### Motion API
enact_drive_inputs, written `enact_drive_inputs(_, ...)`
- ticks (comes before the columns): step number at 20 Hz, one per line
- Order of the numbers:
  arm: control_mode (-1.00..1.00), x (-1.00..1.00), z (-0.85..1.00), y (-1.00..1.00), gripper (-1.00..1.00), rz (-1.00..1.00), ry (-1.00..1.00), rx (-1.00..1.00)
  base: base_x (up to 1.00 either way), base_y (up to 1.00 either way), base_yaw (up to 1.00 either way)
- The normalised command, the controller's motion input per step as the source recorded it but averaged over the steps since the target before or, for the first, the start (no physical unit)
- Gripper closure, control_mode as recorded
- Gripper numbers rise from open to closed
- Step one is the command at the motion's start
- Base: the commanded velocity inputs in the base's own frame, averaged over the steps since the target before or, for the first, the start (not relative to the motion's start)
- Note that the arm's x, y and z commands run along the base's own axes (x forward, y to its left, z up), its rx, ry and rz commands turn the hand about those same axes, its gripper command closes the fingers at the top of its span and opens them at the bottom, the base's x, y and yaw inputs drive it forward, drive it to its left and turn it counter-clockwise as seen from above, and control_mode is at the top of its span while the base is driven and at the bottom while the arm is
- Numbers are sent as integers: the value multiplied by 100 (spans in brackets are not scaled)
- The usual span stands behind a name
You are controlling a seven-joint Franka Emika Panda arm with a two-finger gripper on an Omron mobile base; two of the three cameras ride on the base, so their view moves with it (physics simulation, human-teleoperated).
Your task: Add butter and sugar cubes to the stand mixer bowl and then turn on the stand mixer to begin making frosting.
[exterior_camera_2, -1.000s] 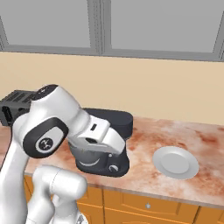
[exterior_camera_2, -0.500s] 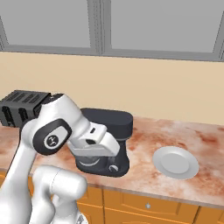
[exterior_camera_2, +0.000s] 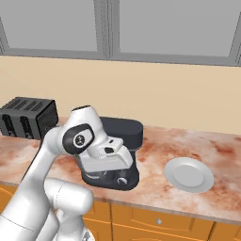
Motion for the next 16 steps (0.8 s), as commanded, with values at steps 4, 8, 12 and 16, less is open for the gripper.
enact_drive_inputs(4, -100, 24, -49, 0, -100, 2, 10, 19, 0, 0, 0)
enact_drive_inputs(8, -100, 27, -37, 0, -100, 0, 1, 18, 0, 0, 0)
enact_drive_inputs(12, -100, 26, -33, 0, -100, 0, 0, 15, 0, 0, 0)
enact_drive_inputs(16, -100, 4, -31, 0, -100, 0, -3, 1, 0, 0, 0)
